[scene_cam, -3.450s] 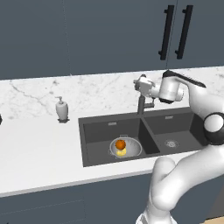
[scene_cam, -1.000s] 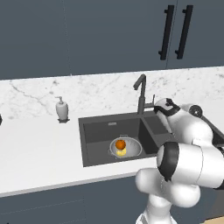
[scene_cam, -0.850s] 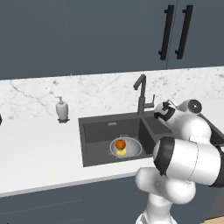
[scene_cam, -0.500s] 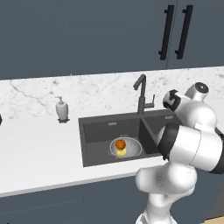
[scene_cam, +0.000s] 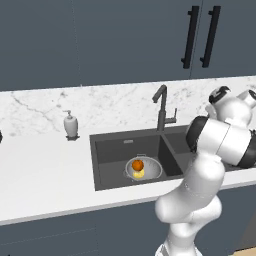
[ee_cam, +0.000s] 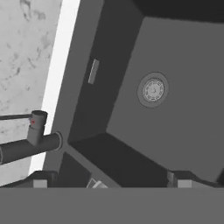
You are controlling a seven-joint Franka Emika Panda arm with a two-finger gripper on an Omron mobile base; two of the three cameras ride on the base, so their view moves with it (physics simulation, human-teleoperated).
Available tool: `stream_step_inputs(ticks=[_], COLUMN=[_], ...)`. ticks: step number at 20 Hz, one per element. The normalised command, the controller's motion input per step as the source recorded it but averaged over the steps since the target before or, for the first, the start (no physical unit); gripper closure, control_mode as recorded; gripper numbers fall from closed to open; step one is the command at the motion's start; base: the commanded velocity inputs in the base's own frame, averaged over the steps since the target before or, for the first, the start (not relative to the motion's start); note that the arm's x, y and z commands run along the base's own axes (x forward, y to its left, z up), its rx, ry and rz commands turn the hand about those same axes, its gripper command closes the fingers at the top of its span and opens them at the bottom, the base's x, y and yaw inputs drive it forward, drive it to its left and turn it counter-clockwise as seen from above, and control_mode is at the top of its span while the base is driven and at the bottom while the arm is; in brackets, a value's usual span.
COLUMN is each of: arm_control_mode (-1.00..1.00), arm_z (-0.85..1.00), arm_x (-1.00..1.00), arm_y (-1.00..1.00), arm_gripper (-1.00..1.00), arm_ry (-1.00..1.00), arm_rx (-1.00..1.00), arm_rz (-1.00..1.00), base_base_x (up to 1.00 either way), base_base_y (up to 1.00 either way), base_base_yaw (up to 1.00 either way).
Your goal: Put the colander in the sink, put the banana, orange in the colander, and turn on the sink faucet and pour water over the colander.
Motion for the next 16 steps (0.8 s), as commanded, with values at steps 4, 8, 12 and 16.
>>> stream_step_inputs(ticks=[4,8,12,16], arm_control_mode=[-1.0,-1.0,-1.0,-1.0], arm_z=[-0.39,-0.33,-0.29,-0.19], arm_x=[0.4,0.04,0.0,0.0], arm_y=[-0.02,-0.01,0.0,0.0], arm_gripper=[-1.0,-1.0,-1.0,-1.0], arm_ry=[0.3,-0.08,-0.37,-0.36], arm_rx=[0.02,0.39,0.47,0.46], arm_rz=[0.02,-0.03,-0.1,-0.18], base_base_x=[0.0,0.0,0.0,0.0], base_base_y=[0.0,0.0,0.0,0.0], base_base_yaw=[0.0,0.0,0.0,0.0])
